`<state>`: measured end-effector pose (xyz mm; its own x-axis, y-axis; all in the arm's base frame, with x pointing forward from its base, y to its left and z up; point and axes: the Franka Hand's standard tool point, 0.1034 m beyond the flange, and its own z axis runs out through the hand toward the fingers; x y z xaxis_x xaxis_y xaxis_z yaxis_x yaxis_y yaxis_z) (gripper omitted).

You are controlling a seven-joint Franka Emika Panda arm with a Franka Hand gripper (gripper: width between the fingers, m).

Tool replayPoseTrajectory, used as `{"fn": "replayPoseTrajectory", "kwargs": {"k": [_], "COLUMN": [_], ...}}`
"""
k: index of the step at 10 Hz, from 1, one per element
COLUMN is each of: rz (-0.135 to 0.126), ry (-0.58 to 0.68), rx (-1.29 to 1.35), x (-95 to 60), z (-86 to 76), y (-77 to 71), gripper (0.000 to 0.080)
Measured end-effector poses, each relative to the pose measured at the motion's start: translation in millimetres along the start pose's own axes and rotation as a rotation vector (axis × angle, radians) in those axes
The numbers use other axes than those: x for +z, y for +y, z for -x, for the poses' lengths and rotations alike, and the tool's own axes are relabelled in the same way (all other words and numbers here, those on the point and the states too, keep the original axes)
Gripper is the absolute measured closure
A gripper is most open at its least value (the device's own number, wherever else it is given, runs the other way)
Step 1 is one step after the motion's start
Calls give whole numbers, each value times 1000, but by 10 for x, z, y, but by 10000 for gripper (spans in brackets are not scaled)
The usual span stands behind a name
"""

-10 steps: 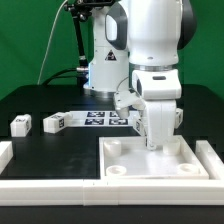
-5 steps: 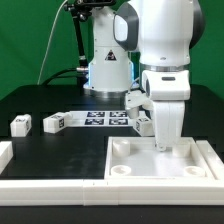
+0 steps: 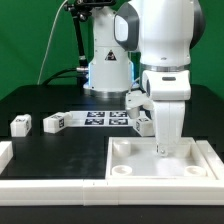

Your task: Assemble one leg

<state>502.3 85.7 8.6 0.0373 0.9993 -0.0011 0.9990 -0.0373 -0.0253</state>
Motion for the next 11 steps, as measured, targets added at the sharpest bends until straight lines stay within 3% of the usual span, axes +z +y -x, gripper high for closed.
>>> {"fn": "replayPoseTrajectory", "kwargs": {"k": [1, 2, 6, 11], "rz": [0, 0, 0, 21], "ry": [0, 0, -2, -29], "rx": [0, 0, 12, 93], "x": [0, 0, -23, -463], "z": [0, 0, -13, -159], "y": [0, 0, -4, -304], "gripper": [204, 166, 151, 151]}}
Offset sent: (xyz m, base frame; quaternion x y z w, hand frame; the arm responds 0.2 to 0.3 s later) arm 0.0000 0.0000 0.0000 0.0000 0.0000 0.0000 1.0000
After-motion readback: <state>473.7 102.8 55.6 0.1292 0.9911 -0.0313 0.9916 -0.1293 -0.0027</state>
